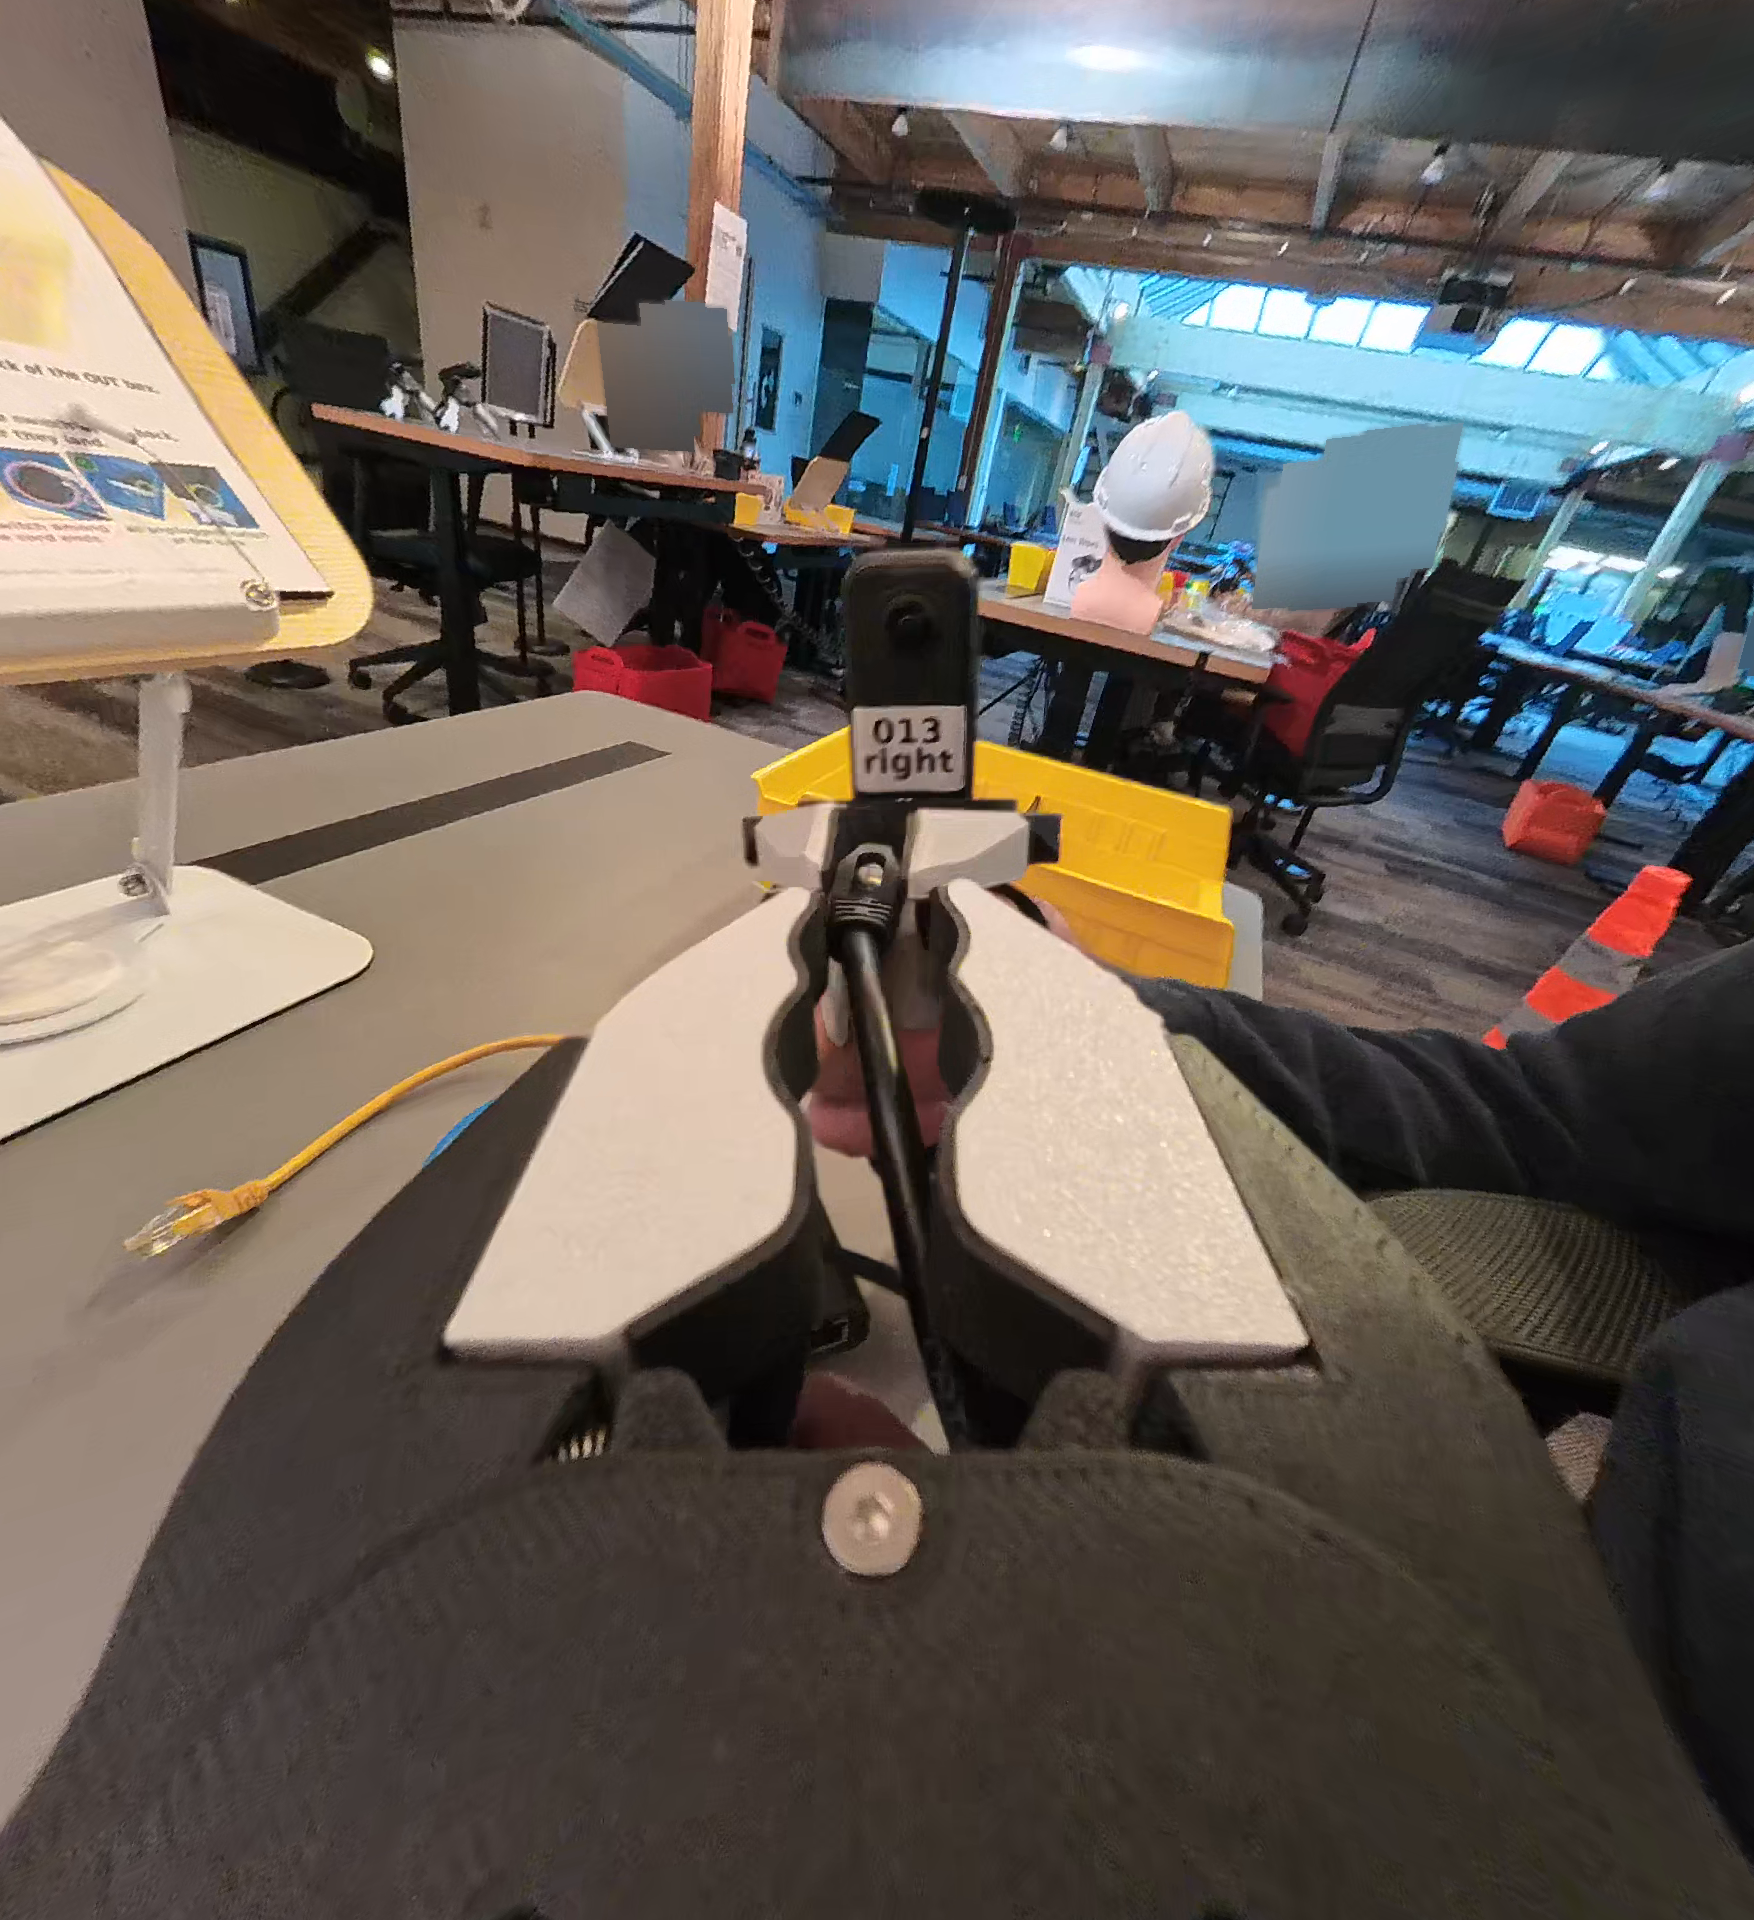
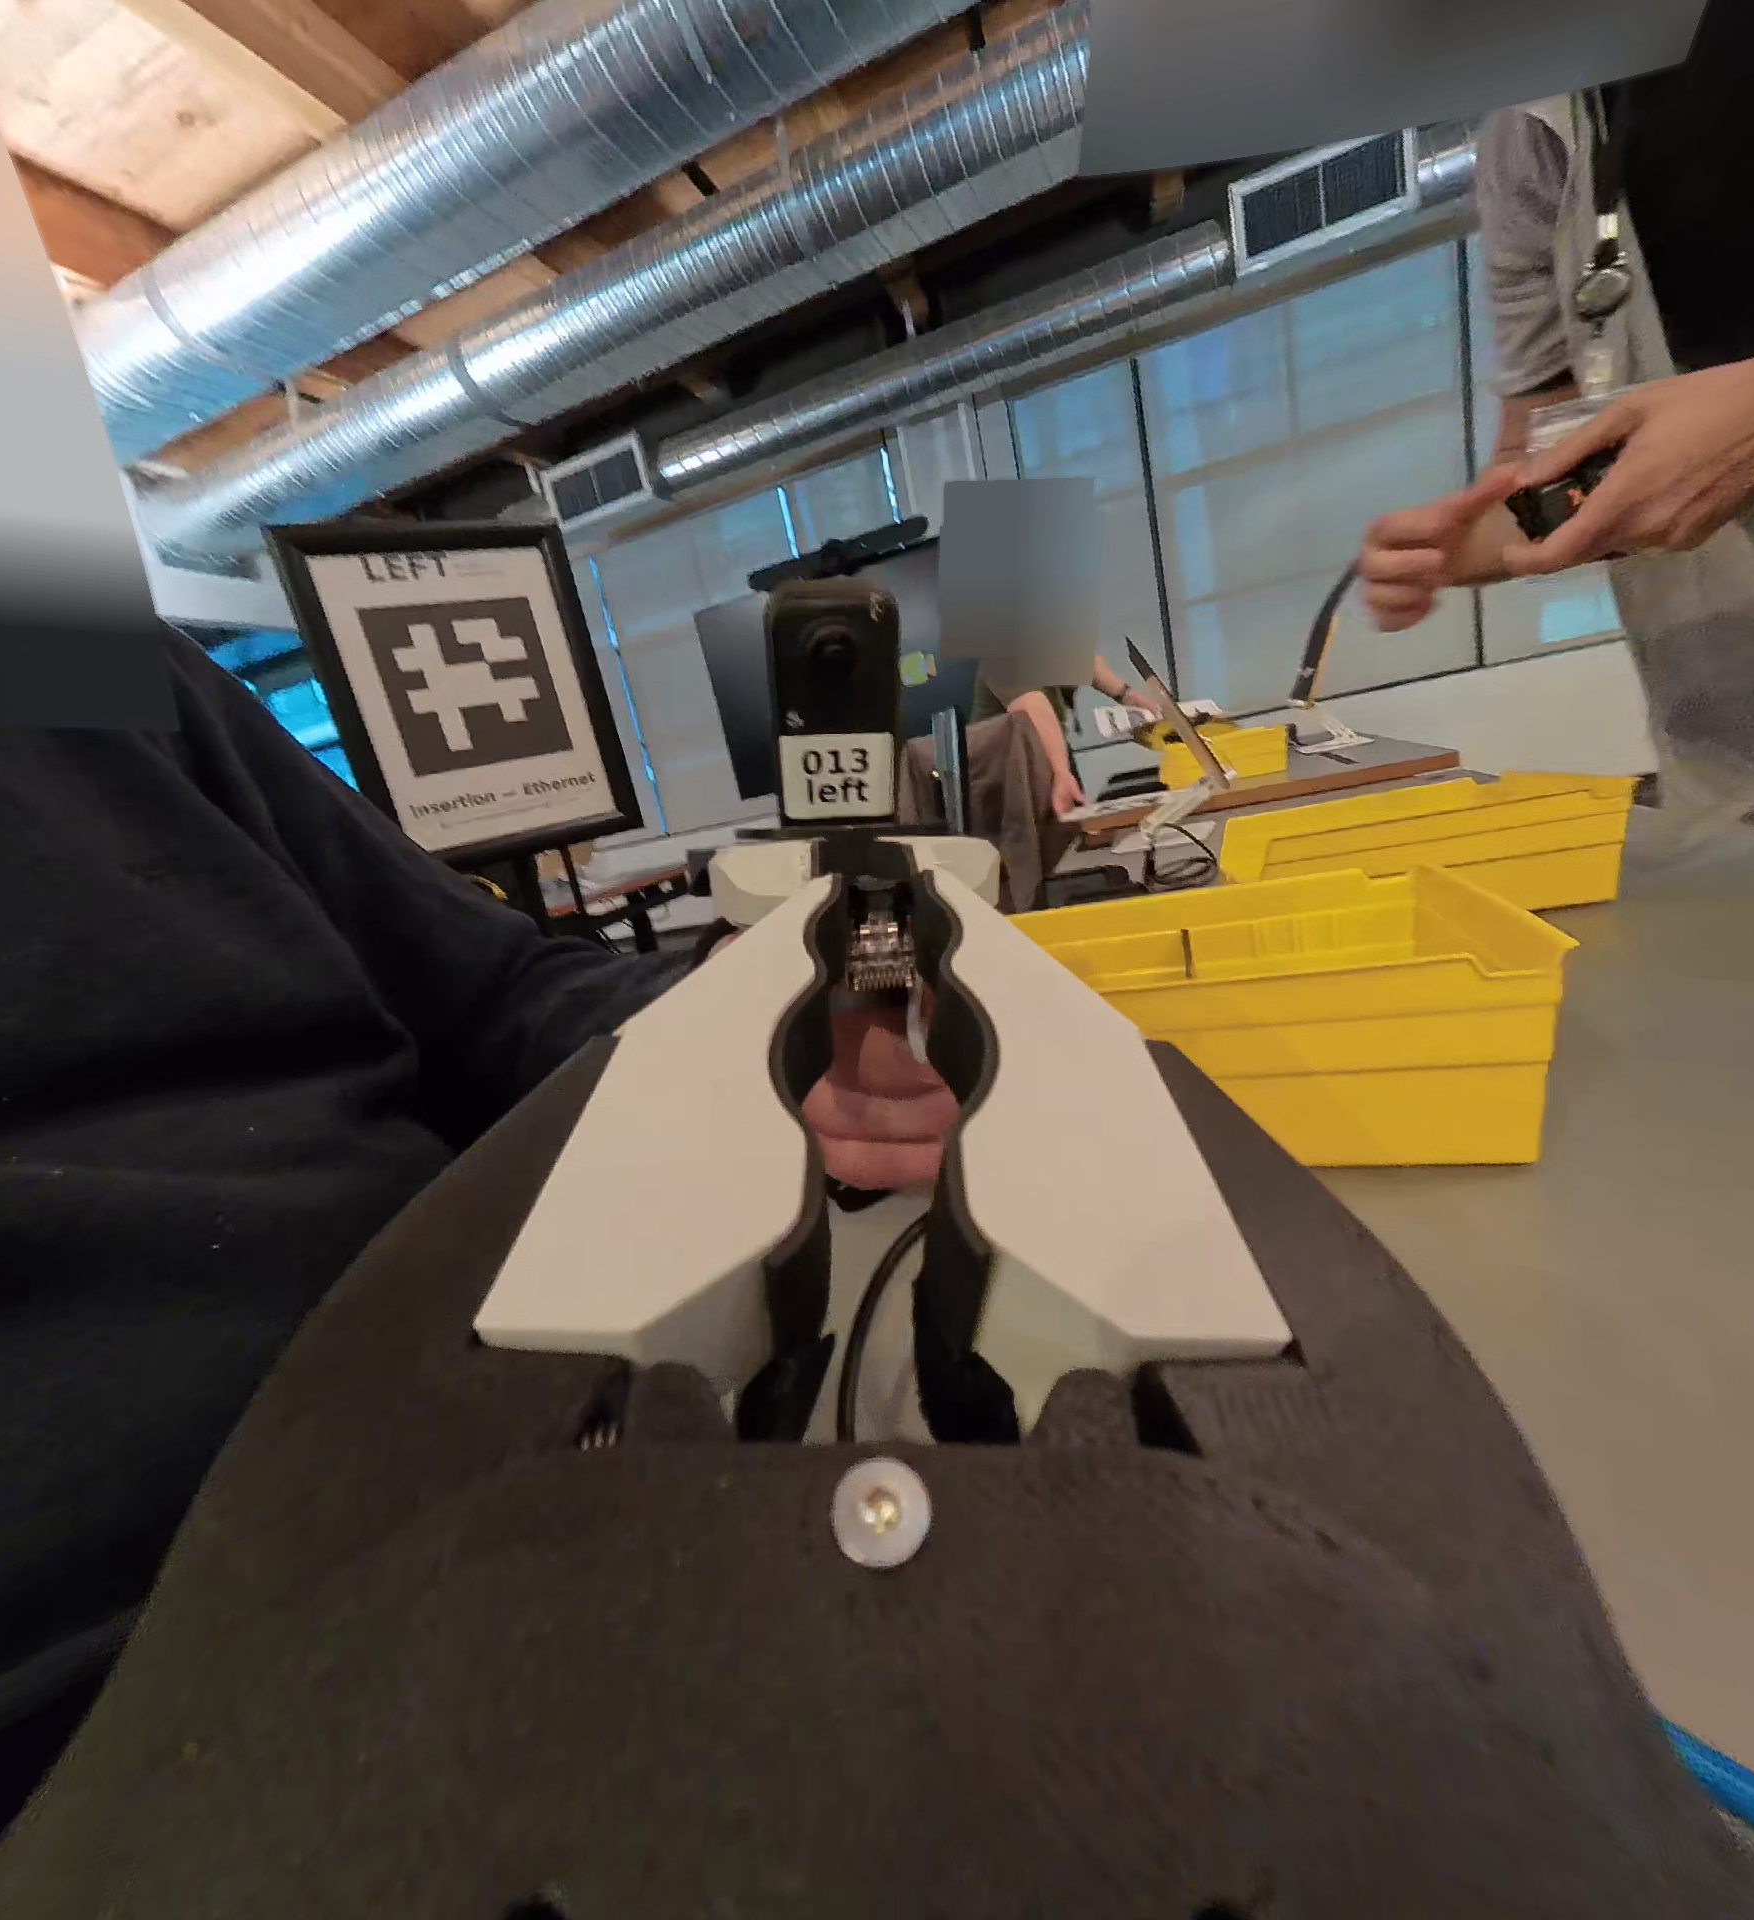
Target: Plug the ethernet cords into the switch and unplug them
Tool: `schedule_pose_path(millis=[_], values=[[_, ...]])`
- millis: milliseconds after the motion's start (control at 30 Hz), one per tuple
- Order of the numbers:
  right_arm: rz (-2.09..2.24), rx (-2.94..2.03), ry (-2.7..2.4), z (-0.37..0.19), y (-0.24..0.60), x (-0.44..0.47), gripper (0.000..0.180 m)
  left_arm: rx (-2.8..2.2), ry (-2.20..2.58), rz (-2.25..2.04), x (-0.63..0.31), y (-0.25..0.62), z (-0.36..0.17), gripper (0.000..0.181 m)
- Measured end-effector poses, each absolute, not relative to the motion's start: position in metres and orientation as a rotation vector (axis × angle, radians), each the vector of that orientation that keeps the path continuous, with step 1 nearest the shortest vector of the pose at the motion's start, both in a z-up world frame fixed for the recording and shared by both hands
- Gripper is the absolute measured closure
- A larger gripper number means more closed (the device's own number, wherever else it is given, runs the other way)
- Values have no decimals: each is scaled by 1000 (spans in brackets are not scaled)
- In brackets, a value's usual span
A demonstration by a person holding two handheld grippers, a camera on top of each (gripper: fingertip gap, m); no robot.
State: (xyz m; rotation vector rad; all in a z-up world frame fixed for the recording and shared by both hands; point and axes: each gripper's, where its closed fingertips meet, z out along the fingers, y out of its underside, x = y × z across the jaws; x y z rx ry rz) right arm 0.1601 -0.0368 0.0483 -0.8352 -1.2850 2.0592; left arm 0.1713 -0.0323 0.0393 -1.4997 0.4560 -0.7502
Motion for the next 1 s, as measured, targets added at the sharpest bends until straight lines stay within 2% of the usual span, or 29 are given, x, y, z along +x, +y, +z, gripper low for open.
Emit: schedule_pose_path(millis=[300, 667, 767, 1000], values=[[2193, -831, -1196, 55, -38, 162, 170, -1419, 394, -879, 171, -35, 47, 166], [2001, -902, -1274, 51, -28, 163, 162, -1440, 415, -837, 165, -35, 48, 170], [1953, -892, -1338, 50, -32, 163, 168, -1441, 417, -837, 164, -35, 49, 170], [2009, -904, -1225, 57, -29, 162, 169, -1409, 370, -826, 162, -30, 54, 169]])
